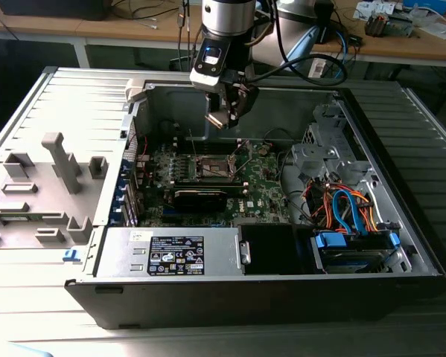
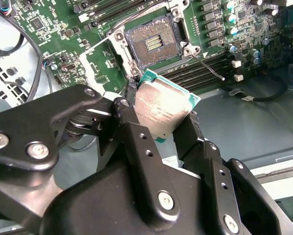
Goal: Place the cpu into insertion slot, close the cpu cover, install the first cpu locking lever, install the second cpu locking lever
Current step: 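Place the cpu into insertion slot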
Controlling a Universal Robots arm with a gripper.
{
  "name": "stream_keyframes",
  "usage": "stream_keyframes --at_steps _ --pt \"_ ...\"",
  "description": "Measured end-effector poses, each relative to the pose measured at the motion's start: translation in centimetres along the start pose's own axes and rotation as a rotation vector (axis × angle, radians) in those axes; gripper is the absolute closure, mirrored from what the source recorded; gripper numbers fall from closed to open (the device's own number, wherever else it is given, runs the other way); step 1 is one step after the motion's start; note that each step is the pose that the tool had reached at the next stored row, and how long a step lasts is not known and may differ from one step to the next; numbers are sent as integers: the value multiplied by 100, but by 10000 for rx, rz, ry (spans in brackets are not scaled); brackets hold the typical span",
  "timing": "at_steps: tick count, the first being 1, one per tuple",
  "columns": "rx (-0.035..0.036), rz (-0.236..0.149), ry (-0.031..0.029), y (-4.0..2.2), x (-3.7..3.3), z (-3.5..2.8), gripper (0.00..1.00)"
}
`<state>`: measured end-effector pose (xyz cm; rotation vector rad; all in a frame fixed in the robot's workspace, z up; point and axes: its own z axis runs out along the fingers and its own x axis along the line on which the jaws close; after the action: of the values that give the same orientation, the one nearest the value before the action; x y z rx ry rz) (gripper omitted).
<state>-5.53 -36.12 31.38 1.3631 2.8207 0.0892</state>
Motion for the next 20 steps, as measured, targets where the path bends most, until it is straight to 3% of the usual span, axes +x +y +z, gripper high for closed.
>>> stream_keyframes --at_steps 20 --pt "-7 392 -21 0 0 5 45"
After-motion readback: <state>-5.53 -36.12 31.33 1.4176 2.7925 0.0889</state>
